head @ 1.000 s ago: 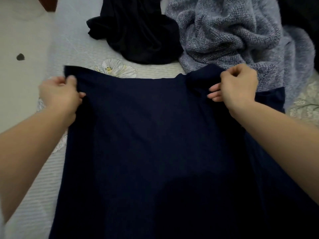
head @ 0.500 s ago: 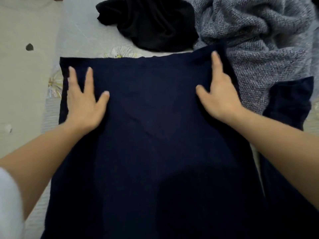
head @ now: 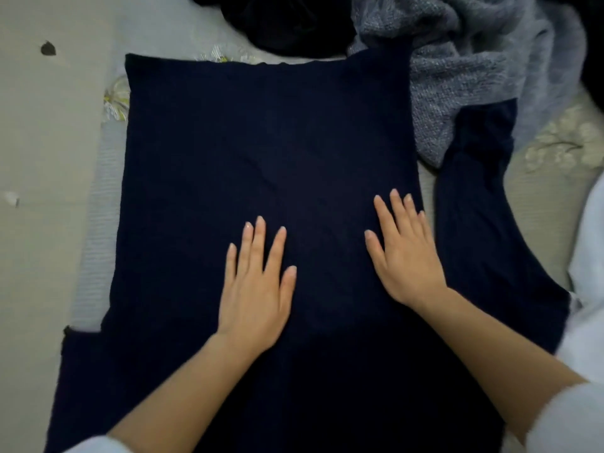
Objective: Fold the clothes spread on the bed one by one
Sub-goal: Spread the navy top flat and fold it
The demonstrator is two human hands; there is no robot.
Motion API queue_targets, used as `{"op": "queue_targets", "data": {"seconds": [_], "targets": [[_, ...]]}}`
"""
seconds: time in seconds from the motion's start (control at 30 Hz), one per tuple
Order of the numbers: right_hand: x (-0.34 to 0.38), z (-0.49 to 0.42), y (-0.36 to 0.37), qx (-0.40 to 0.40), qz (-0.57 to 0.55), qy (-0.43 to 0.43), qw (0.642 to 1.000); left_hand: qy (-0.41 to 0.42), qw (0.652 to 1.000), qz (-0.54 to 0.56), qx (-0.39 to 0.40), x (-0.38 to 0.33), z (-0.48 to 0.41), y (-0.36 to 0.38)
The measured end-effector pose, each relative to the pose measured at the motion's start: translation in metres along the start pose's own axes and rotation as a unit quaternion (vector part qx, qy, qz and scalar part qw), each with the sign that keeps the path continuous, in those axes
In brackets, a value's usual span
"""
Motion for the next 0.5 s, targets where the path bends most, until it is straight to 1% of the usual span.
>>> {"op": "queue_targets", "data": {"seconds": [0.1, 0.17, 0.23, 0.27, 0.33, 0.4, 0.43, 0.5], "targets": [[-0.007, 0.039, -0.007, 0.022, 0.003, -0.023, 0.999, 0.007, 0.999, 0.02, 0.025, -0.032, 0.038, 0.013], [-0.019, 0.055, -0.029, -0.015, 0.007, -0.034, 0.999, 0.022, 0.998, 0.023, 0.047, -0.055, 0.059, 0.021], [-0.046, 0.062, -0.058, -0.079, -0.001, -0.006, 0.997, 0.037, 0.996, 0.014, 0.079, -0.075, 0.078, 0.03], [-0.066, 0.063, -0.068, -0.102, -0.01, 0.03, 0.994, 0.045, 0.994, 0.007, 0.099, -0.084, 0.087, 0.036], [-0.113, 0.059, -0.079, -0.104, -0.052, 0.141, 0.983, 0.056, 0.988, 0.001, 0.146, -0.099, 0.101, 0.045], [-0.158, 0.059, -0.078, -0.077, -0.115, 0.269, 0.953, 0.067, 0.981, -0.005, 0.184, -0.111, 0.11, 0.053], [-0.175, 0.059, -0.076, -0.062, -0.142, 0.319, 0.935, 0.069, 0.977, -0.011, 0.199, -0.116, 0.114, 0.056], [-0.194, 0.059, -0.072, -0.046, -0.18, 0.37, 0.91, 0.061, 0.974, -0.017, 0.216, -0.123, 0.119, 0.061]]}}
Point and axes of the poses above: each hand's wrist, its own z-axis away from the middle knuckle, its own y-axis out of the palm, x = y × z, the point moved 9 cm from there along -z, towards the middle knuckle, and after that the axes turned 6 degrees about -x, right-handed, at the moved point
